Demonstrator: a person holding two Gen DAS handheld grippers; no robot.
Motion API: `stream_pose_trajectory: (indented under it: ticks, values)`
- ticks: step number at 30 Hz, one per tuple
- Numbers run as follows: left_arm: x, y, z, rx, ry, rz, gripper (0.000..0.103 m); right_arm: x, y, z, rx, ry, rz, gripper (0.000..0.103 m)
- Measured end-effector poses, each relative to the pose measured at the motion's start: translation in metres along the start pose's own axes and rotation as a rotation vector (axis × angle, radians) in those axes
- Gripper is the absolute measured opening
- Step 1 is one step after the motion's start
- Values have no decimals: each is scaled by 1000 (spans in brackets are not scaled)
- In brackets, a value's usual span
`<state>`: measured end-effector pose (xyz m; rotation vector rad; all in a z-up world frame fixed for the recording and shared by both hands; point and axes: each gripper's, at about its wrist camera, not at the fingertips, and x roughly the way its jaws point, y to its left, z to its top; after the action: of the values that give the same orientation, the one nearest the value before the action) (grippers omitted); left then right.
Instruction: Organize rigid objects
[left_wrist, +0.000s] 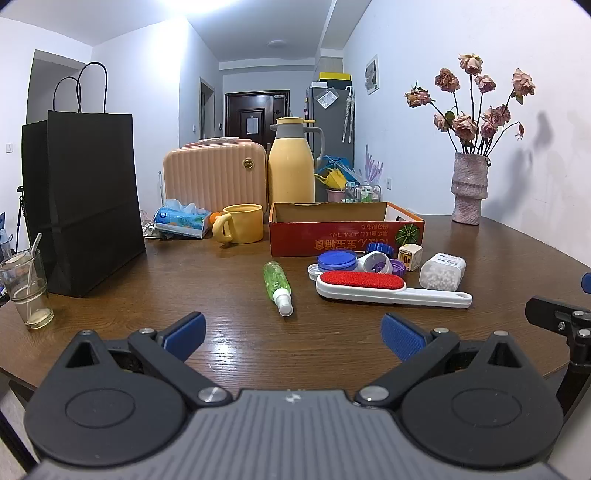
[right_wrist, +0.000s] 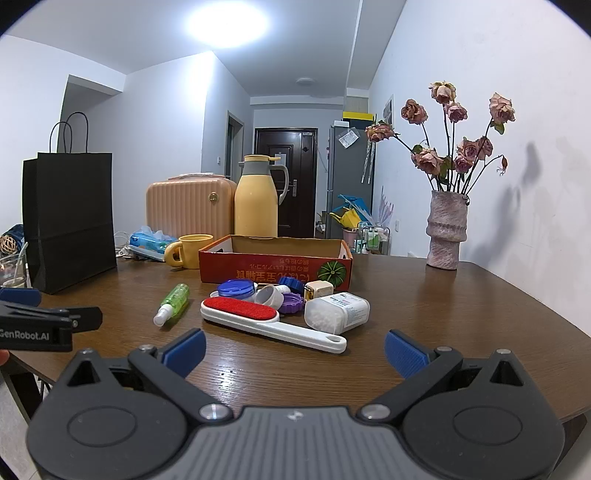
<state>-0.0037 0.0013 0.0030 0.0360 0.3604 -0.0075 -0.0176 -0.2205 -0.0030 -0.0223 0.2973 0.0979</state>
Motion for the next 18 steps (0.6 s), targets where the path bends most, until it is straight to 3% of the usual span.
stream_pose_trajectory:
  ticks: [18]
  values:
    - [3,2,-1,-8,8,-1,103,1,0,0,1,-1,0,103]
